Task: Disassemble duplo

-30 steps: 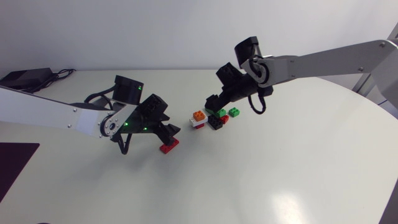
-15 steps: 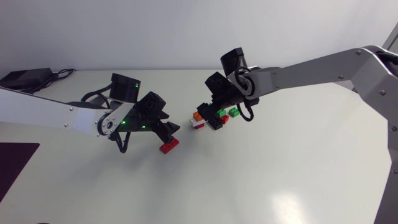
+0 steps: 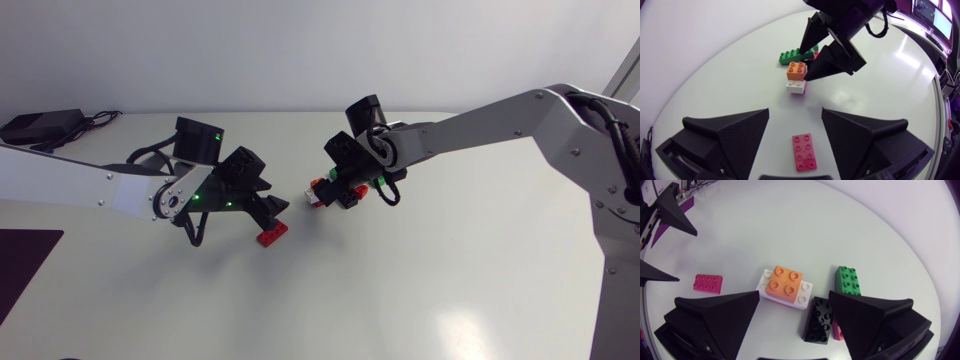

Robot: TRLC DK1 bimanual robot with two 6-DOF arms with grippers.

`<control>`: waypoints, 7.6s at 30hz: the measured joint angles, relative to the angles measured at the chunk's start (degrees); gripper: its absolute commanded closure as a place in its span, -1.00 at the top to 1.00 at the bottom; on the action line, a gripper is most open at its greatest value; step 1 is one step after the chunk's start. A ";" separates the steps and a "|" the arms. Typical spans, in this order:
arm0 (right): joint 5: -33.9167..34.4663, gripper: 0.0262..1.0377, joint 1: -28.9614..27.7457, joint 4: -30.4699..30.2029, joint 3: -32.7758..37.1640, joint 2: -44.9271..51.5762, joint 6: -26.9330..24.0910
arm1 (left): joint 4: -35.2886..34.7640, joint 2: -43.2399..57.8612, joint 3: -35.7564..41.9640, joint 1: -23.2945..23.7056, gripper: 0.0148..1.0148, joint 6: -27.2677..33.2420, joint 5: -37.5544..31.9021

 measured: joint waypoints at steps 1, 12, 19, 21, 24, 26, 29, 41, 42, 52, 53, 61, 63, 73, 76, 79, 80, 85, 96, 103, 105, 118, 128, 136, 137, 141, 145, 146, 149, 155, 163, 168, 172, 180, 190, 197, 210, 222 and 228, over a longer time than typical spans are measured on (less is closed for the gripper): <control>0.00 0.91 0.00 0.22 0.02 0.07 0.02 | 0.00 -0.13 -0.04 0.00 0.46 0.00 0.02; -1.51 0.73 0.00 1.73 0.24 0.59 1.07 | 0.02 -0.46 -0.07 -0.02 0.46 0.00 0.20; -2.80 0.41 -0.07 1.73 0.61 1.88 1.79 | 0.02 -0.46 -0.07 -0.02 0.46 0.00 0.20; -2.84 0.36 -0.07 1.70 0.63 1.90 1.92 | 0.02 -0.46 -0.07 -0.02 0.46 0.00 0.20; -2.84 0.35 -0.07 1.75 0.74 1.90 1.92 | 0.02 -0.46 -0.07 -0.07 0.46 0.00 0.20; -2.84 0.27 -0.11 1.95 0.90 1.95 1.92 | 0.02 -0.46 -0.07 -0.07 0.46 0.00 0.20; -2.84 0.16 -0.11 2.38 0.90 1.97 1.92 | 0.02 -0.55 -0.11 -0.07 0.46 0.00 0.20; -2.86 -0.01 -0.04 4.66 0.90 2.67 1.92 | 0.00 -1.31 -0.57 -0.13 0.46 0.00 0.20; -2.84 -0.01 -0.04 4.68 0.90 2.75 1.92 | 0.02 -1.33 -0.59 -0.13 0.46 0.00 0.20; -3.06 -0.29 -0.04 4.72 0.90 2.86 1.92 | 0.00 -1.86 -0.96 -0.13 0.46 0.02 0.44; -3.19 -0.33 -0.04 4.72 0.90 2.86 1.92 | 0.00 -1.97 -0.98 -0.13 0.46 0.02 0.44; -4.13 -0.35 -0.11 4.72 0.90 2.86 1.92 | 0.00 -2.05 -1.05 -0.13 0.46 0.00 0.46; -4.31 -0.38 -0.11 4.72 0.90 2.86 1.92 | 0.00 -2.05 -1.07 -0.13 0.46 0.00 0.46; -7.02 -0.38 -0.46 4.72 0.87 2.84 1.92 | 0.00 -2.05 -1.07 -0.13 0.46 0.02 0.46; -8.02 -0.38 -0.46 4.72 0.31 2.05 1.95 | 0.02 -2.05 -1.07 -0.13 0.46 0.02 0.46; -8.92 -0.38 -0.17 4.72 -1.46 -0.28 2.32 | 0.02 -2.05 -1.07 -0.13 0.46 0.00 0.46; -9.07 -0.38 0.02 4.70 -1.86 -1.36 2.34 | 0.04 -2.05 -1.07 -0.13 0.46 0.02 0.46; -10.56 -0.38 1.09 4.72 -2.43 -4.02 2.34 | 0.85 -2.05 -1.07 -0.11 0.46 0.00 0.48; -11.91 -0.38 4.96 3.74 -3.76 -4.26 2.29 | 2.51 -2.05 -1.07 0.33 0.46 0.00 0.61; -12.04 -0.38 5.62 3.17 -4.17 -4.70 2.27 | 2.60 -2.05 -1.07 0.31 0.45 0.00 0.61; -12.04 -0.38 5.57 3.17 -4.28 -4.70 2.29 | 2.60 -2.05 -1.07 0.33 0.45 0.00 0.61; -12.07 -0.38 5.31 3.02 -4.63 -5.75 2.29 | 2.60 -2.03 -1.07 0.31 0.46 0.00 0.59; -12.94 -0.38 5.42 2.91 -6.10 -9.44 2.27 | 2.60 -2.03 -1.07 0.31 0.46 0.00 0.57; -13.16 -0.38 6.03 2.54 -6.36 -9.51 2.27 | 2.95 -2.03 -1.07 0.33 0.46 0.00 0.39; -13.18 -0.38 6.03 2.54 -6.36 -9.51 2.27 | 2.95 -2.03 -1.07 0.33 0.46 0.00 0.39; -13.35 -0.38 6.01 2.47 -6.58 -9.90 2.27 | 3.02 -1.95 -1.07 0.31 0.46 0.00 0.42; -13.35 -0.38 6.01 2.08 -6.62 -10.08 2.27 | 3.02 -1.95 -1.07 0.31 0.46 0.00 0.44; -13.35 -0.38 6.01 2.05 -6.64 -10.10 2.27 | 3.02 -1.95 -1.07 0.31 0.46 0.00 0.44; -13.38 -0.38 5.99 1.92 -6.64 -10.16 2.27 | 3.04 -1.95 -1.07 0.31 0.46 0.00 0.44; -14.45 -0.38 5.53 1.64 -7.06 -10.69 2.32 | 3.30 -1.95 -1.07 0.31 0.46 0.00 0.68; -15.78 -0.38 4.63 1.60 -7.19 -11.21 3.13 | 4.09 -1.95 -1.07 0.24 0.46 0.00 1.31; -17.31 -0.38 4.15 1.60 -7.43 -11.21 4.37 | 4.09 -1.95 -1.07 0.20 0.46 0.00 1.53; -17.94 -0.38 3.93 1.62 -7.43 -11.21 4.94 | 4.31 -1.95 -1.07 0.20 0.46 0.00 1.68; -18.58 -0.38 3.39 1.62 -7.43 -11.21 5.35 | 4.37 -1.95 -1.07 0.20 0.46 -0.02 1.73; -22.45 -0.38 2.12 1.77 -7.43 -12.20 7.93 | 3.41 -1.53 -1.07 0.26 0.46 0.02 0.39; -22.34 -0.38 1.68 2.12 -7.43 -12.50 8.11 | 3.39 -1.49 -1.07 0.26 0.46 0.00 0.39; -11.28 -0.35 1.75 2.73 -6.34 -10.27 4.63 | 3.39 -1.49 -1.07 0.26 0.46 0.00 0.39; -9.86 -0.14 -0.20 2.51 -1.92 0.02 4.17 | 3.39 -1.51 -1.07 0.26 0.46 0.00 0.39; -9.14 0.12 -0.59 1.64 0.83 3.23 3.58 | 3.39 -1.51 -1.07 0.26 0.46 0.00 0.39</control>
